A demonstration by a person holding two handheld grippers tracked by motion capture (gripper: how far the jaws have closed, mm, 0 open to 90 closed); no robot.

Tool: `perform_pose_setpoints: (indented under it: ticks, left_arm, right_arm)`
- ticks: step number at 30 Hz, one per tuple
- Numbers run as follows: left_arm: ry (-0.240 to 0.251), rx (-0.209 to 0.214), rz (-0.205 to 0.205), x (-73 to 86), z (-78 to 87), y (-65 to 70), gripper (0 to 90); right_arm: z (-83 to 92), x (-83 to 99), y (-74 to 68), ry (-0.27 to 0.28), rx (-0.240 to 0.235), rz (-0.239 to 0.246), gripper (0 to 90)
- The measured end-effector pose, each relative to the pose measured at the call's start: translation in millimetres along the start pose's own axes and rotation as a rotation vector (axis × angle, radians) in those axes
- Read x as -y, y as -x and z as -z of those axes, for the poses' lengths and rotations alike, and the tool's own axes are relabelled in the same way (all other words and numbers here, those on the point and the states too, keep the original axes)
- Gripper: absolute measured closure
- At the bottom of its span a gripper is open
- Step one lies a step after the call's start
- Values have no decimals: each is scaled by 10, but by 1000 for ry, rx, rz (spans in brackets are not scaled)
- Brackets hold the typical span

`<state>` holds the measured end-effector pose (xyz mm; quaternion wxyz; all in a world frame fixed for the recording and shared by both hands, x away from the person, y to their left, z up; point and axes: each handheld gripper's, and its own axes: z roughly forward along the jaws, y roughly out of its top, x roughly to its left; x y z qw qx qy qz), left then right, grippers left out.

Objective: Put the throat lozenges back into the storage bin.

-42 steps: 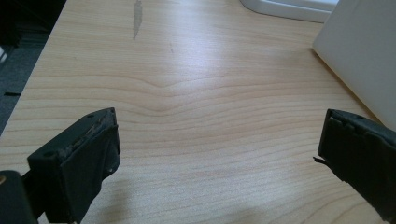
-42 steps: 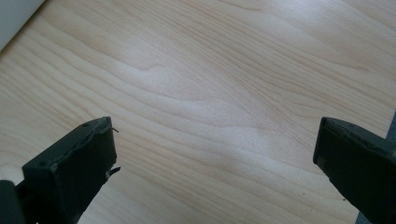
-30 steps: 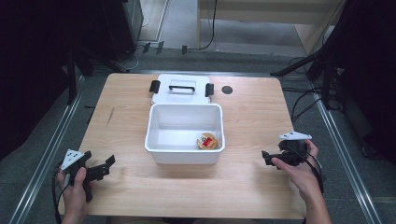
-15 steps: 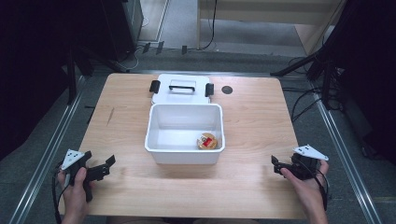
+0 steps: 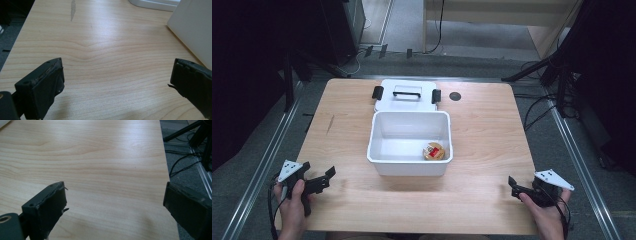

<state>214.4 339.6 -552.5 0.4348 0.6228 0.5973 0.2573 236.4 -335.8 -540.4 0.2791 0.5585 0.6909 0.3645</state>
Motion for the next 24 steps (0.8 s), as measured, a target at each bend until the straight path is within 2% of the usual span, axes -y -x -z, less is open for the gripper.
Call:
perform_pose_setpoints:
  ticks: [6,11,15,19,24]
  left_arm:
    - [-3,-6,-11,1,0,12,0]
    - [-3,-7,-9,1,-1,13,0]
    - [-7,-6,-8,4,2,12,0]
    - [-17,-15,-23,6,2,30,0]
    - [-14,-26,-28,7,0,42,0]
  right_arm:
    - [88,130,54,16,5,-14,59]
    - [146,185,37,59,-15,-44,59]
    - [123,173,31,39,-14,-49,59]
    - [106,166,43,20,-5,-65,91]
    - [91,160,76,6,-25,-89,91]
